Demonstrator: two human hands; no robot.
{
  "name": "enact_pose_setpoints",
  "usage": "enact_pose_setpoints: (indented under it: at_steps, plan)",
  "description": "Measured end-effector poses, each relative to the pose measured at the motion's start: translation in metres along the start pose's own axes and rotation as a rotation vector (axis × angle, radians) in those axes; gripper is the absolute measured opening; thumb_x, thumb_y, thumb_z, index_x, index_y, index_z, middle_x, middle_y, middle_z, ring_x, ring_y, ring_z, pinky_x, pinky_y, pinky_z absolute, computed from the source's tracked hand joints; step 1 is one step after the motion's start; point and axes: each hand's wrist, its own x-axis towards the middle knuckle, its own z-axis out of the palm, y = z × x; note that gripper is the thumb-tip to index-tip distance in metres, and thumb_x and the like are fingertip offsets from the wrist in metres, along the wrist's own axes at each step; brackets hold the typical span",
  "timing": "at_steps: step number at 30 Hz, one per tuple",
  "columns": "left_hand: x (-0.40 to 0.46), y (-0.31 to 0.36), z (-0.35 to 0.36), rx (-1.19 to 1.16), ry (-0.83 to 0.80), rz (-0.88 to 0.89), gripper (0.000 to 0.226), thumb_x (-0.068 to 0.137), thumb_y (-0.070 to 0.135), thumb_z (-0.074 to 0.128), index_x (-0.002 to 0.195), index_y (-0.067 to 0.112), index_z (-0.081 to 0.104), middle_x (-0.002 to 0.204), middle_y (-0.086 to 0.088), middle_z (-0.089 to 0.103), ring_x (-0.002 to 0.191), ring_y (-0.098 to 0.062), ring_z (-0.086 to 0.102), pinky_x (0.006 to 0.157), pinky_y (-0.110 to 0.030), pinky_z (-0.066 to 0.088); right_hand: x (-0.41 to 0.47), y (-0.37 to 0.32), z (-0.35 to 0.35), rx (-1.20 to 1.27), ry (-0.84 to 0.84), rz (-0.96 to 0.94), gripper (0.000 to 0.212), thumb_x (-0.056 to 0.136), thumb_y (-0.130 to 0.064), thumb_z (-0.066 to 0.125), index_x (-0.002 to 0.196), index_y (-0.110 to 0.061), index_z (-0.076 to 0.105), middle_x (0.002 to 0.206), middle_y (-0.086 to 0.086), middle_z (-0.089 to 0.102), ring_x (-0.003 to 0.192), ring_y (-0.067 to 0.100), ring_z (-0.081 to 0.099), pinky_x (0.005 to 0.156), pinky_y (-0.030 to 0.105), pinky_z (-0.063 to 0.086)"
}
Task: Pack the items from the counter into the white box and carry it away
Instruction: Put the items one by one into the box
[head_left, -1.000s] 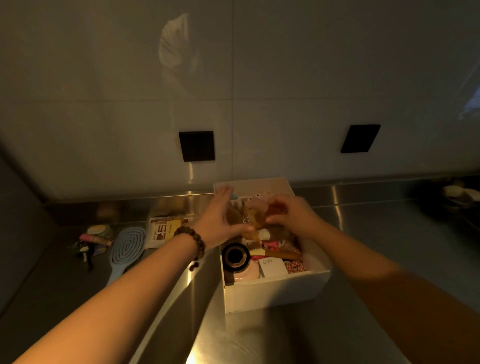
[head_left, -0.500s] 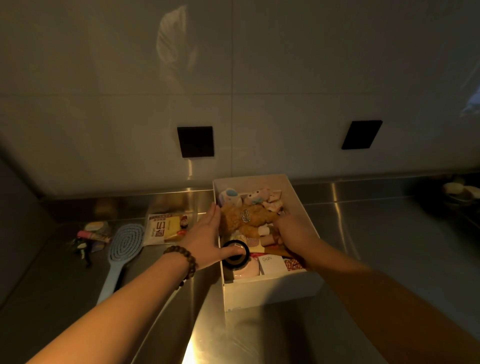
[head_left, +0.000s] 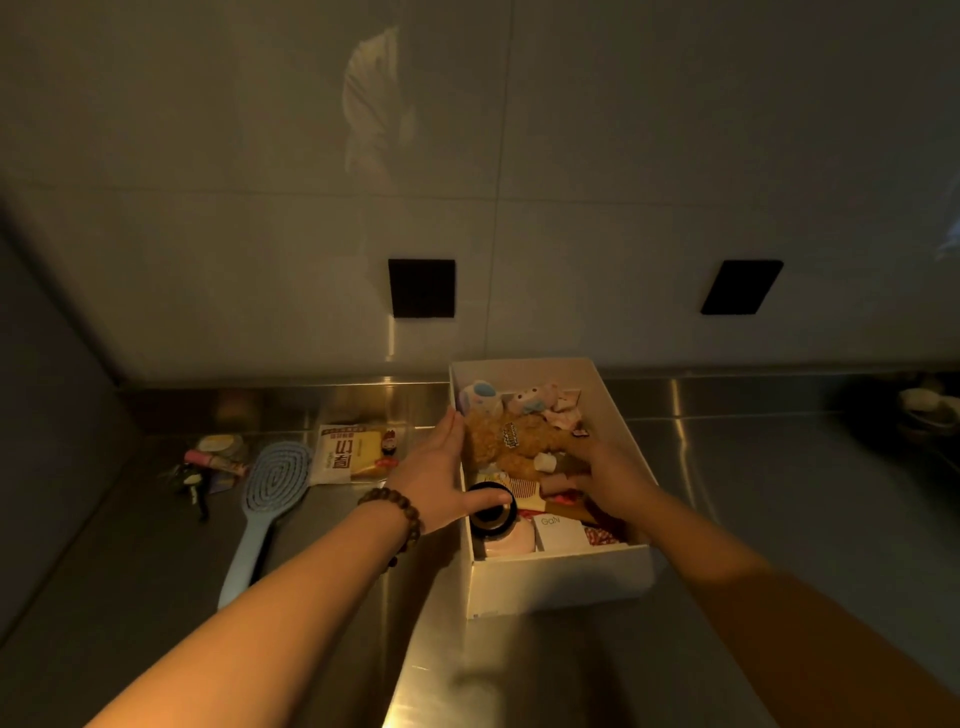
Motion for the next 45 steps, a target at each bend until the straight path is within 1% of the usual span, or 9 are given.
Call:
enact_pose_setpoints:
  at_steps: [5,9,12,15,20,27,34,38,45]
  plan:
    - [-0.014,0.000,0.005,-0.044,0.121,0.057,0.110,0.055,0.093,0.039,0.144,0.038,0.004,0.155,0.008,0.017,0.139,-0.011,0.018,0.104,-0.026,0.011,-0.017,-0.033,0.010,0.116,0.072,-0.081,0.041,0.091,-0.020,0.061,0.113,-0.053,0.050,0.106,-0.029,0.055,0.091,-0.010,0.056,0.071,0.005,0.043]
    - [-0.038,-0.033,0.002,-0.068,0.183,-0.009,0.100,0.064,0.090,0.032,0.145,0.037,0.010,0.155,0.010,0.017,0.138,-0.007,0.016,0.104,-0.026,0.013,-0.006,-0.085,0.034,0.064,0.118,-0.161,0.052,0.093,-0.027,0.060,0.142,-0.026,0.042,0.123,-0.013,0.053,0.117,0.006,0.051,0.097,0.024,0.042]
    - [-0.059,-0.077,-0.010,-0.032,0.227,-0.104,0.099,0.067,0.087,0.035,0.147,0.033,0.013,0.155,0.007,0.017,0.141,-0.011,0.014,0.108,-0.028,0.014,0.007,-0.131,0.064,0.009,0.104,-0.254,0.050,0.093,-0.031,0.059,0.140,-0.025,0.045,0.128,-0.004,0.058,0.122,0.012,0.051,0.096,0.025,0.043]
    - [-0.086,-0.123,-0.025,-0.006,0.255,-0.221,0.096,0.072,0.076,0.042,0.148,0.025,0.015,0.156,0.001,0.019,0.142,-0.016,0.015,0.111,-0.031,0.013,0.021,-0.167,0.108,-0.011,-0.015,-0.300,0.049,0.093,-0.029,0.058,0.140,-0.025,0.044,0.138,-0.004,0.052,0.123,0.009,0.048,0.085,0.008,0.040]
    - [-0.127,-0.185,-0.056,0.011,0.344,-0.315,0.083,0.075,0.064,0.054,0.144,0.024,0.028,0.148,-0.001,0.033,0.137,-0.020,0.028,0.113,-0.037,0.026,0.049,-0.201,0.203,-0.184,-0.220,-0.314,0.052,0.091,-0.028,0.061,0.140,-0.017,0.046,0.141,0.006,0.049,0.128,0.022,0.047,0.102,0.029,0.038]
    - [-0.150,-0.260,-0.074,0.033,0.337,-0.541,0.106,0.073,0.070,0.054,0.149,0.012,0.010,0.157,-0.006,0.009,0.144,-0.020,0.002,0.114,-0.030,0.006,0.104,-0.236,0.297,-0.267,-0.187,-0.347,0.063,0.089,-0.025,0.060,0.146,-0.019,0.034,0.155,0.009,0.023,0.140,0.029,0.028,0.112,0.034,0.028]
    - [-0.122,-0.305,-0.083,-0.030,0.311,-0.580,0.123,0.063,0.075,0.060,0.149,0.010,0.002,0.158,-0.008,0.003,0.144,-0.019,0.001,0.116,-0.028,0.006,0.172,-0.257,0.330,-0.397,-0.224,-0.479,0.081,0.084,-0.025,0.070,0.151,-0.022,0.024,0.161,0.008,0.008,0.147,0.028,0.013,0.118,0.038,0.022]
    - [-0.094,-0.317,-0.080,-0.063,0.313,-0.554,0.120,0.064,0.071,0.063,0.149,0.011,0.003,0.158,-0.006,0.005,0.144,-0.017,0.002,0.117,-0.032,0.008,0.203,-0.259,0.336,-0.553,-0.355,-0.519,0.080,0.087,-0.030,0.066,0.152,-0.022,0.019,0.160,0.012,0.014,0.144,0.031,0.020,0.116,0.037,0.023]
    - [-0.072,-0.326,-0.075,-0.076,0.492,-0.462,0.054,0.075,0.044,0.068,0.122,0.023,0.053,0.119,0.002,0.056,0.111,-0.017,0.050,0.094,-0.024,0.036,0.220,-0.256,0.347,-0.516,-0.352,-0.439,0.061,0.084,-0.032,0.064,0.141,-0.029,0.043,0.130,0.012,0.046,0.120,0.029,0.040,0.095,0.033,0.037]
